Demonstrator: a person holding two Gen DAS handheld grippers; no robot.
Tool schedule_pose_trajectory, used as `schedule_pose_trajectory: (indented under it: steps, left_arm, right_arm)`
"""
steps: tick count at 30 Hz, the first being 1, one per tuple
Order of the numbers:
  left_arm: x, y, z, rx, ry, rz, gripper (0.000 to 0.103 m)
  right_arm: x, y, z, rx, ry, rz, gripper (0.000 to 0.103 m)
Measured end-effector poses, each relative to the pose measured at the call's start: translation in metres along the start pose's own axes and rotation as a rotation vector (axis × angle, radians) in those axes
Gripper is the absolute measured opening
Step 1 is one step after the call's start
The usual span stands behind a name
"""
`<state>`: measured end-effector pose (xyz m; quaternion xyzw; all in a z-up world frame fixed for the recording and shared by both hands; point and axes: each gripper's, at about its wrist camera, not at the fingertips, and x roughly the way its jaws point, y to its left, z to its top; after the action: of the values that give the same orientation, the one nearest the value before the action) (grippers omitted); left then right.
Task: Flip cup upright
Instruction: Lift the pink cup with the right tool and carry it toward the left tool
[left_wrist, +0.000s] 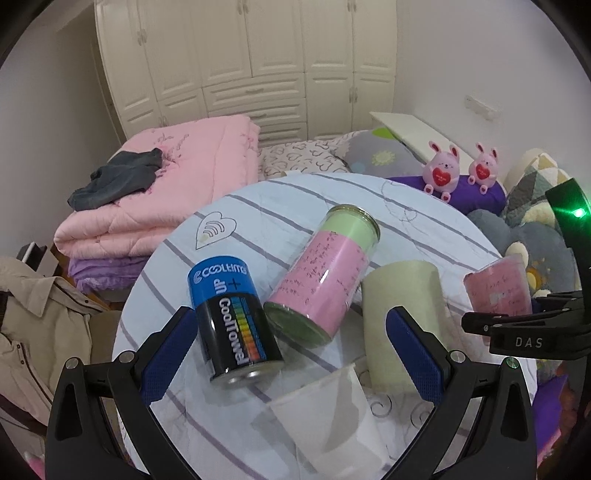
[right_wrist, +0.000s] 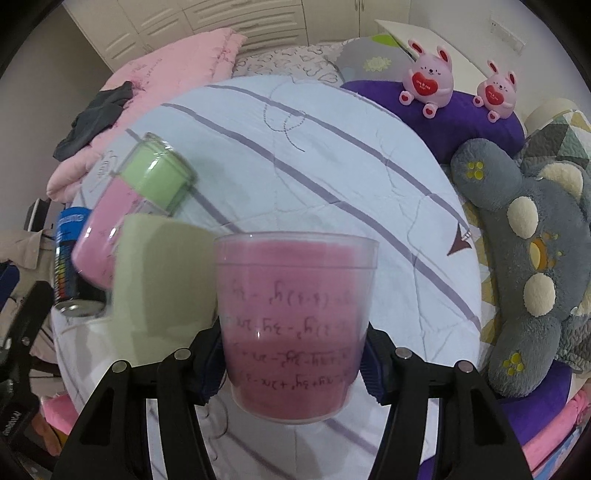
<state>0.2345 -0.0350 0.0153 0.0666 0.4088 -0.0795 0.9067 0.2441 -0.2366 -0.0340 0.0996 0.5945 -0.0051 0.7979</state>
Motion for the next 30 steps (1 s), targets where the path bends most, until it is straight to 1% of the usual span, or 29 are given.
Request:
schedule_pose_trajectory:
  steps: [6, 10, 12, 17, 20, 24, 27, 30]
  left_arm:
    - [-0.024, 0.004, -0.017, -0.009, -0.012, 0.003, 0.103]
    - [-0.042, 0.013, -0.033, -0.02, -0.022, 0.012, 0.103]
    - [-0.049, 0.017, -0.041, -0.021, -0.021, 0.021, 0.103]
    - [-0.066, 0.03, -0.064, -0.034, -0.015, 0.03, 0.103]
    - [-0.071, 0.037, -0.079, -0.042, -0.005, 0.019, 0.103]
    - [-0.075, 0.044, -0.099, -0.045, 0.012, 0.025, 0.103]
    - [-0.075, 0.049, -0.113, -0.046, 0.03, 0.017, 0.103]
    - [-0.071, 0.054, -0.126, -0.039, 0.052, 0.025, 0.103]
  right_arm:
    - [-0.016, 0.011, -0.02, -0.023, -0.012, 0.008, 0.061]
    - [-0.026, 0.023, -0.039, -0.049, -0.01, 0.041, 0.061]
    - [-0.031, 0.028, -0.048, -0.062, -0.015, 0.04, 0.061]
    - [-0.035, 0.042, -0.072, -0.09, 0.008, 0.05, 0.061]
    - [-0.035, 0.054, -0.088, -0.117, 0.017, 0.05, 0.061]
    - [-0.03, 0.069, -0.106, -0.134, 0.039, 0.061, 0.061]
    - [-0.021, 0.079, -0.118, -0.146, 0.061, 0.062, 0.061]
    - [-0.013, 0.086, -0.128, -0.141, 0.08, 0.066, 0.061]
